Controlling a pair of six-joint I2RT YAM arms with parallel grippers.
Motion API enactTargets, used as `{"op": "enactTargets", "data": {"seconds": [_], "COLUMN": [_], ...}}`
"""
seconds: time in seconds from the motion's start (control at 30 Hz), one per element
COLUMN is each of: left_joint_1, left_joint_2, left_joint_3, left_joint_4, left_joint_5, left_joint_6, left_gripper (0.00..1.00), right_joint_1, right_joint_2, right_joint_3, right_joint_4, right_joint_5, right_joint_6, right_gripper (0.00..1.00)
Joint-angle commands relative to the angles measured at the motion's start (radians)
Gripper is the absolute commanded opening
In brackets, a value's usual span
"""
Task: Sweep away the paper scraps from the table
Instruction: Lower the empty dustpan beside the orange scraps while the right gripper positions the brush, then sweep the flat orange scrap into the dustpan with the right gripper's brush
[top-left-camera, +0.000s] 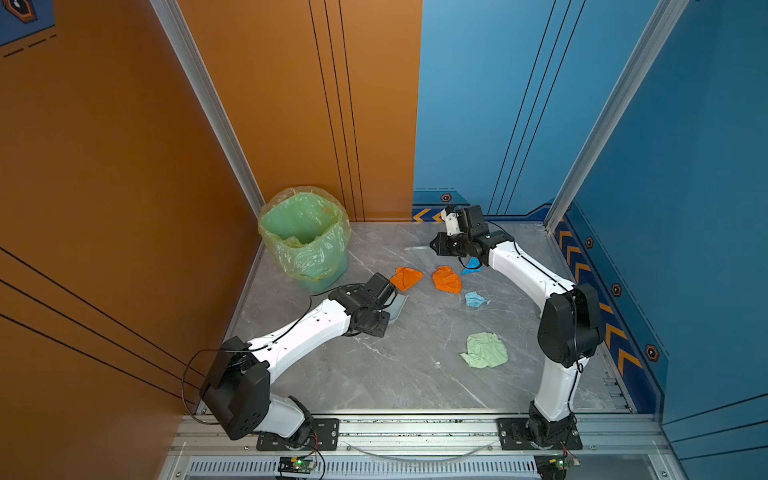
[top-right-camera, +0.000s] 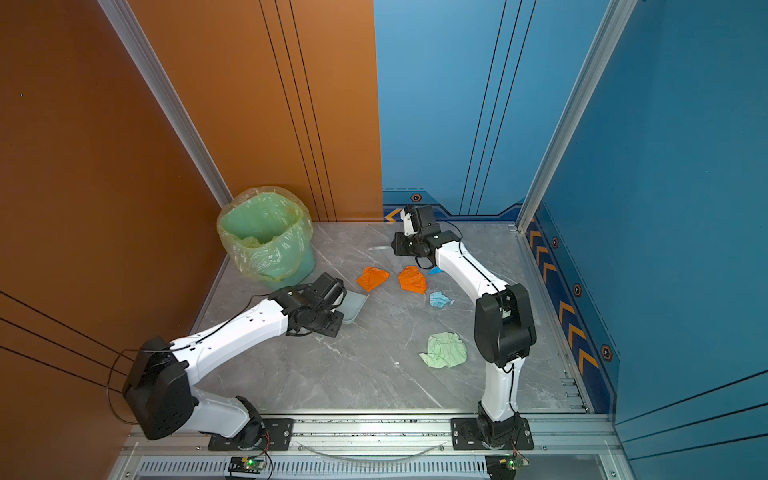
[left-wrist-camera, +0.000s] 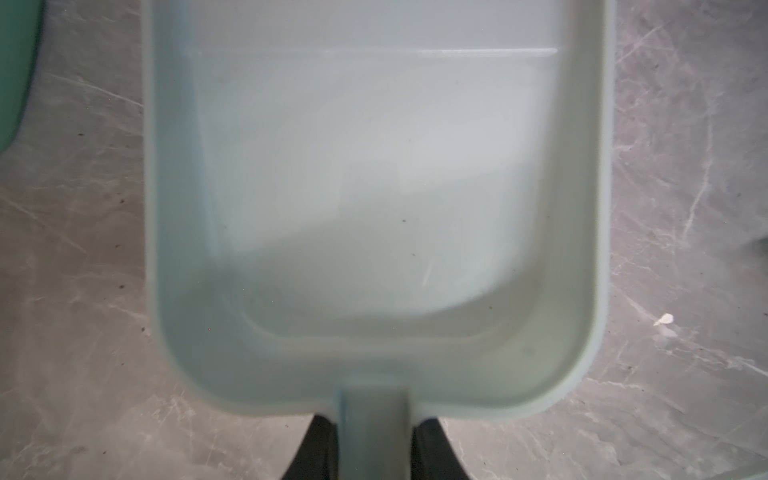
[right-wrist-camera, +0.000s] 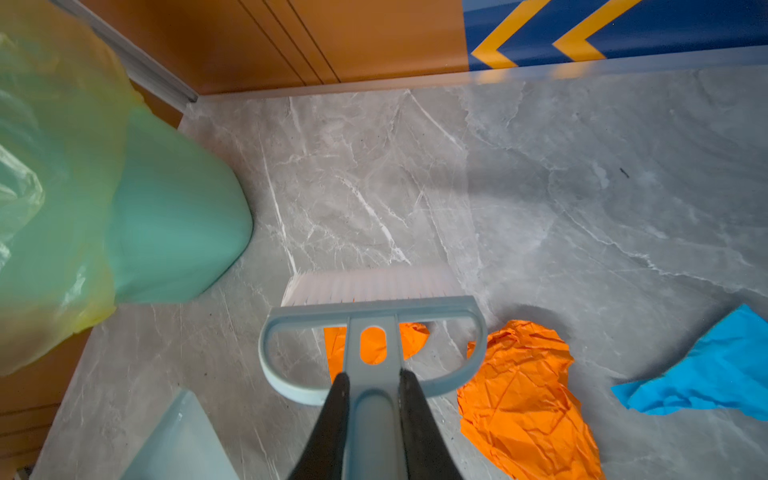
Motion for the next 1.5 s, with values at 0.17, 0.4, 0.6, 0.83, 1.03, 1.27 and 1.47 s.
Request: {"op": "enactTargets", "data": {"seconds": [0.17, 0.4, 0.6, 0.83, 1.03, 1.27, 1.47], "left_joint_1": [-0.037, -0.033, -0.020, -0.009, -0.003, 0.008, 0.014], "left_joint_2": [0.153, 0.242, 0.276, 0.289, 0.298, 0.302, 0.317], "left_joint_3": [0.025, 0.045, 0.060, 0.028, 0.019, 0.008, 0.000], "left_joint_4": [0.078, 0.110, 0.113, 0.168, 0.181, 0.195, 0.211], "left_joint_5": [0.020, 0.001, 0.002, 0.024, 0.018, 0.017, 0.022], "left_joint_6": [-0.026, -0.020, 0.007, -0.014, -0.028, -0.032, -0.038], "left_gripper": [0.00, 0.00, 0.00, 0.00, 0.00, 0.00, 0.00], "right_joint_1": [-0.002, 0.006, 0.027, 0.072, 0.108, 0.155, 0.212], "right_joint_2": [0.061, 0.099, 0.124, 0.150, 0.164, 0.118, 0.051], "right_joint_3": [0.002, 0.005, 0.002, -0.001, 0.000, -0.070, -0.121], "right_joint_4": [0.139, 0.120, 0.097, 0.020, -0.067, -0.135, -0.213], "right_joint_5": [0.065, 0.094, 0.106, 0.130, 0.120, 0.096, 0.007], "right_joint_6": [0.105, 0.085, 0.058, -0.012, -0.088, -0.128, -0.108], "right_gripper": [0.00, 0.00, 0.00, 0.00, 0.00, 0.00, 0.00]}}
